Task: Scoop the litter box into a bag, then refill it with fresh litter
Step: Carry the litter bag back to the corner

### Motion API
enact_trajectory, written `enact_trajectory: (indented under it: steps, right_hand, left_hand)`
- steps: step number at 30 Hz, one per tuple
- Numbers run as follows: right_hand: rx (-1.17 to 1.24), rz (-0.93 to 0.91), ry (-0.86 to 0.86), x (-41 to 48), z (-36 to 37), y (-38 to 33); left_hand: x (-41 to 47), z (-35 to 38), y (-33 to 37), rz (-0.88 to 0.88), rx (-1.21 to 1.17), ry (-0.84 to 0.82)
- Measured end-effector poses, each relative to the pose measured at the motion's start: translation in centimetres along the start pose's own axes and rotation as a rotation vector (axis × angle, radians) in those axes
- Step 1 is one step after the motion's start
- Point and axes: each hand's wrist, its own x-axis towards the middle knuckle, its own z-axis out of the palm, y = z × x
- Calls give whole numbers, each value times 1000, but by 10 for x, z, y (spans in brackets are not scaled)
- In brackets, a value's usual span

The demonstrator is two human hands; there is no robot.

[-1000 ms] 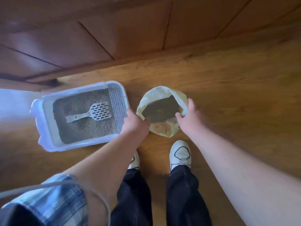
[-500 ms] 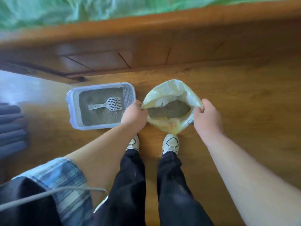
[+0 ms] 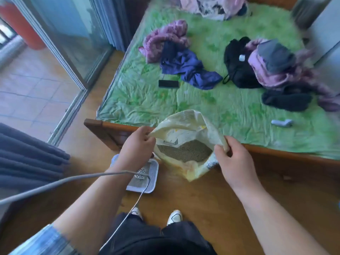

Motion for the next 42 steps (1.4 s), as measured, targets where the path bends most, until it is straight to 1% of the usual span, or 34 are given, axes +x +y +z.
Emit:
enact_trajectory:
  steps: [4,7,9,12,17,18,22,24,26,30,33,35,38,42]
  right_hand:
    - [32,-144,-60,-2,16,-58]
    - [37,-222,-134,-3,42,-98]
    - [28,-282,-211,-10,65,-122]
    - [8,-341,-334,-28,110,-159]
    - [-4,-439,-600,-90,206,-224]
    - [5,-461,-655,-106,226,-238]
    - [108,-414,-819,-176,301,-290]
    - [88,-440,-892,-207,340,-310]
    - [51,-475,-986,-238,378,-327]
    - [-51,-509,-1088,-290,453,-345]
    - [-144,-534,-1141,-317,509,-343]
    - [-216,-510,-1210,-330,550,-336]
    - [-327,-511,-1281,-348,618,-317]
    - [-510,-540,-1416,-368,713,-258]
  left_hand:
    - [-21,-63,2,-48,-74,123]
    - [-41,-112,-20,-53,-151,210]
    - [-61,-145,-39,-55,-154,276]
    - [-104,-196,-79,-111,-133,410]
    - [-195,-275,-168,-229,-208,564]
    - [-214,-292,-187,-249,-226,586]
    - [-284,-352,-259,-378,-219,670]
    - [-314,-377,-294,-453,-208,711]
    - [-343,-398,-327,-535,-212,708]
    - [-389,-418,-395,-660,-278,743]
    - [-409,-415,-434,-769,-323,776]
    - [-415,-406,-464,-833,-401,767]
    - [-417,-388,-518,-966,-525,761]
    - [-400,-340,-609,-1154,-608,736]
